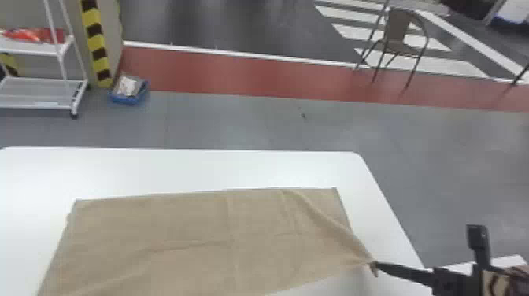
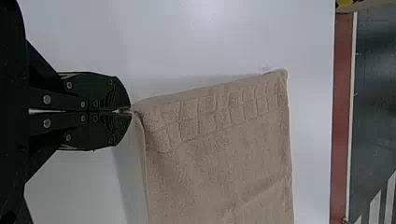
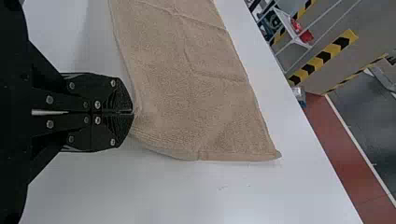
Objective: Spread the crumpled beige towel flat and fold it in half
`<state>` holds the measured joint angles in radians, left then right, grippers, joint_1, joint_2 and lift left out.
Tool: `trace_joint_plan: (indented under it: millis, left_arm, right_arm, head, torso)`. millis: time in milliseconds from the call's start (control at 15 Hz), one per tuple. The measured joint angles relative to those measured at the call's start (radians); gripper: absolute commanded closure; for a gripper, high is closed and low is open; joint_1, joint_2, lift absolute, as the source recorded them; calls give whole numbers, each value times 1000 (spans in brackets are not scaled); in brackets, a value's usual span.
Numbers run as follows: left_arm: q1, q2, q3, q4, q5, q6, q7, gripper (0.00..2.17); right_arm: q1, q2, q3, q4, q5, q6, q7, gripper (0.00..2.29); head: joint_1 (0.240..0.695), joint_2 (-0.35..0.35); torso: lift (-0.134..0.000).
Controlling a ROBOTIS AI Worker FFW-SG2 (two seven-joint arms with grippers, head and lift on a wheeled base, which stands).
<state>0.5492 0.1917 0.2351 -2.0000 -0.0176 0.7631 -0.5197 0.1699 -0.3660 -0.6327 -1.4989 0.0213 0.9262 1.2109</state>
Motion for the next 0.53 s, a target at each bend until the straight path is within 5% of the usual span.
trace_joint_plan:
  millis: [67,133,200,267,533]
  left_arm:
    - [0,1,0,1,1,-1,0,1058]
    - [-1,3,1,1,2,-3,-2,242]
    - [-1,3,3,1,2,-4,-9,-2]
    - [-2,4,7,1,2,-4,-16,-2]
    - [12,6,50,-31,2,1,-56,29]
  right_arm:
    - [3,1,-1,-3,-1,1,-1,1089]
    - [5,4,-2,-4,-1,4,-1,923]
    - [6,6,-5,-4,-1,7,-2,680]
    - [8,8,-7,-6,-1,10,-2,437]
    - [15,8,-12,-14,7,18,-9,272]
  head:
    - [695,-265]
    - [695,-264]
    - [695,-264]
    - [695,-263]
    - [695,-254]
  torso:
    - [0]
    - [0]
    - [0]
    - [0]
    - [0]
